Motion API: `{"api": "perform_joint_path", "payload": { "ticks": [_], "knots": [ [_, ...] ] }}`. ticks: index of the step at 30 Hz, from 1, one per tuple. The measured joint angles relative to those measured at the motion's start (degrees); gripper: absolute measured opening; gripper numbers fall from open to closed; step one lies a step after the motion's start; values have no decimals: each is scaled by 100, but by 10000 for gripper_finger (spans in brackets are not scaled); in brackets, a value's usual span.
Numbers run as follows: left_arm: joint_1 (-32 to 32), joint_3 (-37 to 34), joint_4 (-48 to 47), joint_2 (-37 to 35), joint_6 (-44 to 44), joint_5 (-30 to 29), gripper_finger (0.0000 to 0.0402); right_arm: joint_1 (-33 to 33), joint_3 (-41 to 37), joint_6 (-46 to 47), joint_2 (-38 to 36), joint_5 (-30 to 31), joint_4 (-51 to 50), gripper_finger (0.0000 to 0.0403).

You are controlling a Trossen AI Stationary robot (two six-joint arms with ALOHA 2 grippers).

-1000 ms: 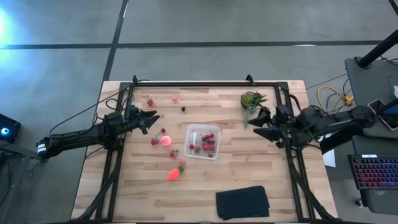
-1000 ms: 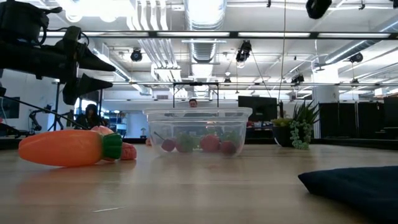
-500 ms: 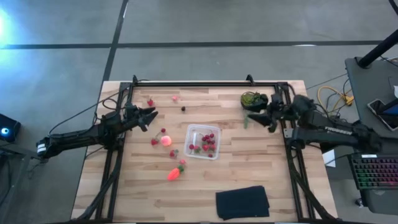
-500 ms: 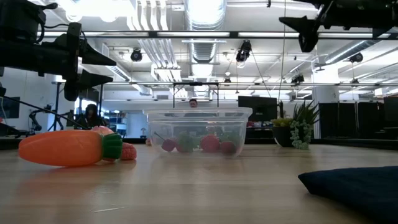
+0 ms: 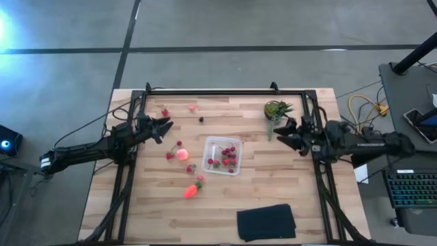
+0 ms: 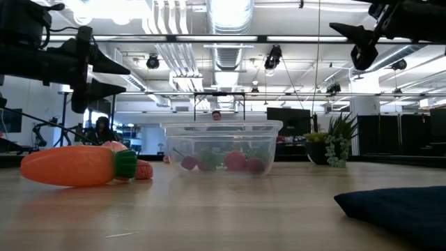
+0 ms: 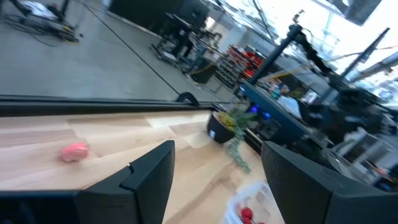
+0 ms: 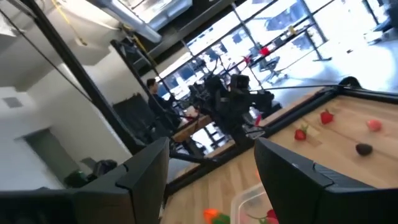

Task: Pick and placing Produce into tupperware
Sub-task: Put the blackberry into the transparent bin

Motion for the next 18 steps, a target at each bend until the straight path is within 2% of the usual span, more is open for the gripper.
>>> {"api": "perform_joint_path", "payload": {
  "ticks": [3, 6, 8, 13, 18],
  "knots": [
    [0, 0, 17, 8, 0, -244, 226, 761, -73, -242, 94, 889, 78, 228],
    [0, 0, 20, 34, 0, -439, 226, 948, -185, -303, -114, 1241, 102, 228],
    [0, 0, 24, 60, 0, -451, 226, 842, -311, -267, -381, 1186, 109, 228],
    [0, 0, 2, 138, 2, -453, 226, 497, -678, -96, -1021, 557, 52, 228],
    [0, 0, 13, 194, 0, -451, 226, 465, -1006, -152, -1467, 792, 66, 228]
  ]
}}
